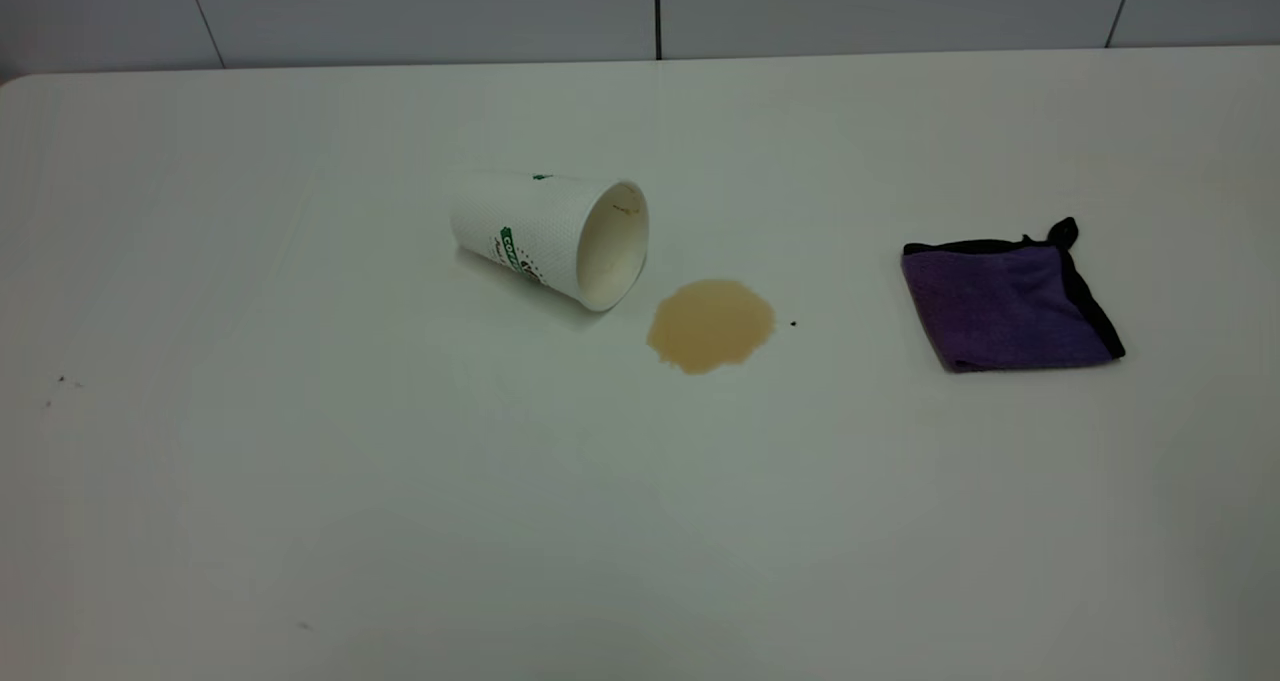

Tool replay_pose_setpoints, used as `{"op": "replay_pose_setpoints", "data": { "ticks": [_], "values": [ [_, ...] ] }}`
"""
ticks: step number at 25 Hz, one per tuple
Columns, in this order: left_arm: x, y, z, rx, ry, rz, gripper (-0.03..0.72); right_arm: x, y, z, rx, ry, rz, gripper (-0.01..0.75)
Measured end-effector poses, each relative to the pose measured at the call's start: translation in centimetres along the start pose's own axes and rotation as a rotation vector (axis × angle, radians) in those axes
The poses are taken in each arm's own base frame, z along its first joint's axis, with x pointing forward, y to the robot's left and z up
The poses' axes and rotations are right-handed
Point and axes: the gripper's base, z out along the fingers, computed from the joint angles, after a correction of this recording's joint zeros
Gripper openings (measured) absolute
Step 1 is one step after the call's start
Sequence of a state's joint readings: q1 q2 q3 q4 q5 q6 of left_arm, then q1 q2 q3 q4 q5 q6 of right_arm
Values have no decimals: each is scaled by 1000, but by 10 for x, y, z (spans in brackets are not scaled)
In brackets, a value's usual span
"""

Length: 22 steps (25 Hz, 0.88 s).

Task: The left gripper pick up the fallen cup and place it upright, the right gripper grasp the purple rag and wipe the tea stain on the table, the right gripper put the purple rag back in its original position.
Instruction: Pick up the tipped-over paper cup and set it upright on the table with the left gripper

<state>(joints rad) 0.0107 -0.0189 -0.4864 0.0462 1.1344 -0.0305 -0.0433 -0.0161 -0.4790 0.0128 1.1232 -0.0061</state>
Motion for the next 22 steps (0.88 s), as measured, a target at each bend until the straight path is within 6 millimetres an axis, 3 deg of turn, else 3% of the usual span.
{"op": "replay_pose_setpoints", "data": {
  "ticks": [15, 19, 22],
  "values": [
    [-1, 0, 0, 0, -4, -1, 435, 0, 0, 0, 0, 0, 0, 532],
    [-17, -1, 1, 4, -17, 1, 435, 0, 0, 0, 0, 0, 0, 532],
    [-38, -2, 13, 6, -8, 7, 435, 0, 0, 0, 0, 0, 0, 532]
  ]
}}
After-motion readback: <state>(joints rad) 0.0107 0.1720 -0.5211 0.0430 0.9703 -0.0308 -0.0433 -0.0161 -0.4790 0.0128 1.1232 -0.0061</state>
